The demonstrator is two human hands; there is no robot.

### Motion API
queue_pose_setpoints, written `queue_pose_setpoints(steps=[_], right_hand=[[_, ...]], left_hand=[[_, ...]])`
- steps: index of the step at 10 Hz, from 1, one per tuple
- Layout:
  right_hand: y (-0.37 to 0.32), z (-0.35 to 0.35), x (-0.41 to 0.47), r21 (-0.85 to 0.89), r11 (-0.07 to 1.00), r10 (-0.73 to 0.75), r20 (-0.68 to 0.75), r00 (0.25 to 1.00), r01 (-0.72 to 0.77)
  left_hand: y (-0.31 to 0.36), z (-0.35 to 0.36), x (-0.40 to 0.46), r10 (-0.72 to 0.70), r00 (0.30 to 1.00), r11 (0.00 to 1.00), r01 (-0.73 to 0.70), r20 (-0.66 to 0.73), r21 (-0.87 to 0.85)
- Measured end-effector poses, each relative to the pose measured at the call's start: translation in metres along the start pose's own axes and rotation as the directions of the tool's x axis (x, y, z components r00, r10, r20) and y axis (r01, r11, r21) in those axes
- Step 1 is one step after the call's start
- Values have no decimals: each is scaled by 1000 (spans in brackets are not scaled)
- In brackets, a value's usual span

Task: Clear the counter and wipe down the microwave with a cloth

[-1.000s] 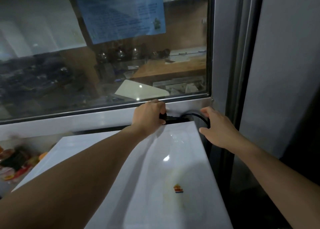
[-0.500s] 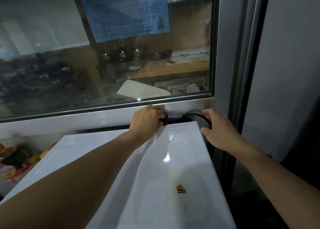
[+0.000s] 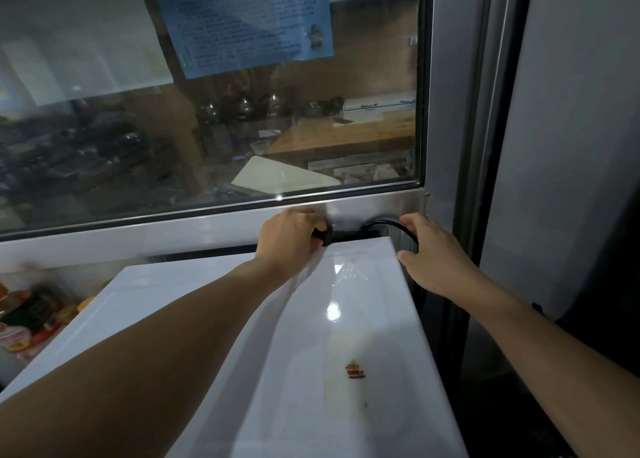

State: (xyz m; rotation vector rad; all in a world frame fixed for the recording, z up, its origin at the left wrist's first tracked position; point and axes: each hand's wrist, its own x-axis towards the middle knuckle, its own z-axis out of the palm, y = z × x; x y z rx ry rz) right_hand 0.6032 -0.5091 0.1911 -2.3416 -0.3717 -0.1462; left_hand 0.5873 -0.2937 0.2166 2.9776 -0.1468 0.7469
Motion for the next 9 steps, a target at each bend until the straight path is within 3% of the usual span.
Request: queue_pose_setpoints(steps=[6,9], right_hand=[[3,-13,-5,-16,1000,-21,5,1000,21],[-13,-40,-32,-155,984,-84,53,995,92]], left_hand=[[6,-9,-9,10,999,999,-8,37,-46],[26,-47,-34,-56,977,998,47,207,49]])
